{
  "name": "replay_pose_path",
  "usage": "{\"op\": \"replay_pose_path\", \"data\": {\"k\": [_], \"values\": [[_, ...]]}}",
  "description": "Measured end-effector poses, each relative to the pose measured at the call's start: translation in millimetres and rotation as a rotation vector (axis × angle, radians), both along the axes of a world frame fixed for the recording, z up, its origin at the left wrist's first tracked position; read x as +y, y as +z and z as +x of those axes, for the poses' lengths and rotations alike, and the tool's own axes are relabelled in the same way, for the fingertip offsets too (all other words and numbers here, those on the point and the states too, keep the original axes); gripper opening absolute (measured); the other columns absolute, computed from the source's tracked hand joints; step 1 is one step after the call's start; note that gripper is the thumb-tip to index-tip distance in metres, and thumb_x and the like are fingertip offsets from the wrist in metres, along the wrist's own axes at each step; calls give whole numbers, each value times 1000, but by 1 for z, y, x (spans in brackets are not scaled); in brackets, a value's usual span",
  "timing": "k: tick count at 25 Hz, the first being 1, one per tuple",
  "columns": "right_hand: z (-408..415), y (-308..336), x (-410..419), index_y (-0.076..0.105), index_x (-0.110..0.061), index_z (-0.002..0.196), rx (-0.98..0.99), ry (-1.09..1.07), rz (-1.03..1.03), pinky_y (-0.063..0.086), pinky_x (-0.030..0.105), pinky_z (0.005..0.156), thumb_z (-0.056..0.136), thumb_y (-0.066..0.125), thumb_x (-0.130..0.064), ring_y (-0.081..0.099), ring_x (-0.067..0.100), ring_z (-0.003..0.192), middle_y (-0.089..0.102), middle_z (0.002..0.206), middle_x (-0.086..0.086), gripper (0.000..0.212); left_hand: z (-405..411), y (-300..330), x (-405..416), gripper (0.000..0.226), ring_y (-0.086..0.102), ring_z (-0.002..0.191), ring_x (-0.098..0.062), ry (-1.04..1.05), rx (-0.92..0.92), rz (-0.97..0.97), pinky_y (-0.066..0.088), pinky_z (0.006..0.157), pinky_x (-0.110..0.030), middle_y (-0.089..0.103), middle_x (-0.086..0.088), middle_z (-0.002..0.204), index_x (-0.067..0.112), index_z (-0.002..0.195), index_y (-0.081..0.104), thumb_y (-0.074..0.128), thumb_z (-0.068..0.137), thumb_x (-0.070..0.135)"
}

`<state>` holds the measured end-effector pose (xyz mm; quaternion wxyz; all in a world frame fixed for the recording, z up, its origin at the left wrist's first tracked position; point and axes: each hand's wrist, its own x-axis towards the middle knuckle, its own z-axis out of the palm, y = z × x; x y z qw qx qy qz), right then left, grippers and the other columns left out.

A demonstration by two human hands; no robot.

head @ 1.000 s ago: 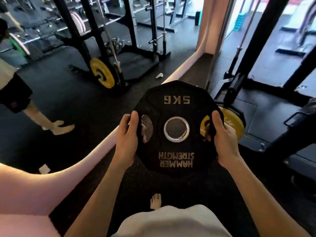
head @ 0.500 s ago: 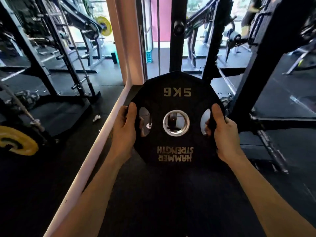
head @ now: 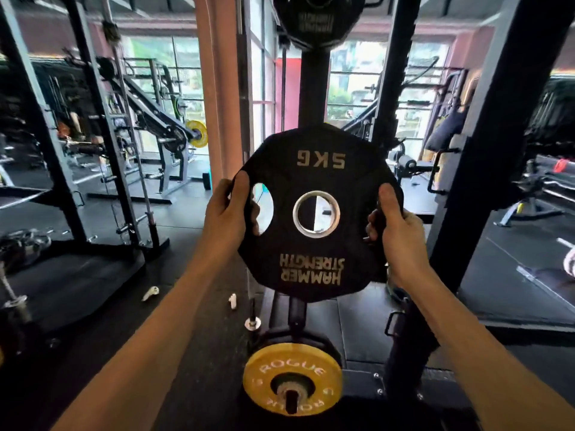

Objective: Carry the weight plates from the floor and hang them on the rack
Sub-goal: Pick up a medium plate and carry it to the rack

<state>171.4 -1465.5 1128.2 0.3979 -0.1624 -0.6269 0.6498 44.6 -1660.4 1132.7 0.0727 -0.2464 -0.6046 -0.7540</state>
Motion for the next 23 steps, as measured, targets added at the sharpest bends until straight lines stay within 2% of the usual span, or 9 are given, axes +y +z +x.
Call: {"op": "replay_pose_path", "data": {"k": [3, 6, 9, 13, 17, 21, 23], "values": [[-36, 22, 21, 53, -13, 66, 1, -56, 54, 43, 22, 53, 89, 54, -61, 49, 9, 48, 53, 54, -1, 53, -38, 20, 25, 39, 47, 42, -17, -17, 43, -7, 41, 47, -28, 49, -2, 54, 14, 79, 44, 45, 101, 47], [-78, 35, 44, 54, -12, 66, 6, -82, 75, 43, 25, 55, 88, 54, -62, 49, 10, 49, 53, 53, 0, 55, -86, 33, 49, 43, 48, 44, -24, -26, 94, -7, 42, 51, -32, 49, -7, 55, 12, 81, 45, 45, 99, 51], [-119, 38, 65, 54, -12, 65, -8, -98, 91, 43, 27, 57, 88, 52, -64, 50, 12, 51, 53, 55, 2, 57, -132, 39, 71, 45, 50, 46, -24, -19, 101, -36, 43, 53, -32, 51, -7, 57, 14, 82, 47, 44, 98, 55], [-160, 30, 85, 55, -10, 68, -34, -99, 91, 45, 23, 54, 90, 51, -62, 51, 13, 53, 54, 56, 4, 57, -176, 26, 92, 42, 50, 46, -20, -41, 53, -45, 42, 56, -35, 52, -2, 57, 17, 81, 48, 45, 97, 56], [-192, 11, 100, 55, -9, 70, -76, -122, 85, 45, 31, 61, 91, 45, -64, 52, 20, 60, 54, 62, 10, 60, -201, 7, 110, 34, 45, 45, -15, -75, 33, -26, 41, 50, -31, 48, 5, 52, 22, 78, 48, 45, 100, 47], [-216, 0, 118, 55, -8, 75, -64, -135, 107, 46, 19, 51, 93, 41, -63, 51, 14, 56, 54, 64, 9, 60, -226, -3, 124, 29, 47, 48, -17, -80, 89, -48, 43, 49, -31, 50, 2, 56, 29, 80, 51, 43, 101, 47], [-232, -2, 131, 54, -8, 76, -53, -121, 125, 45, 13, 48, 95, 39, -61, 50, 8, 52, 53, 63, 7, 58, -243, -5, 132, 32, 50, 51, -18, -96, 138, -80, 46, 52, -30, 52, -1, 60, 15, 92, 52, 39, 103, 42]]}}
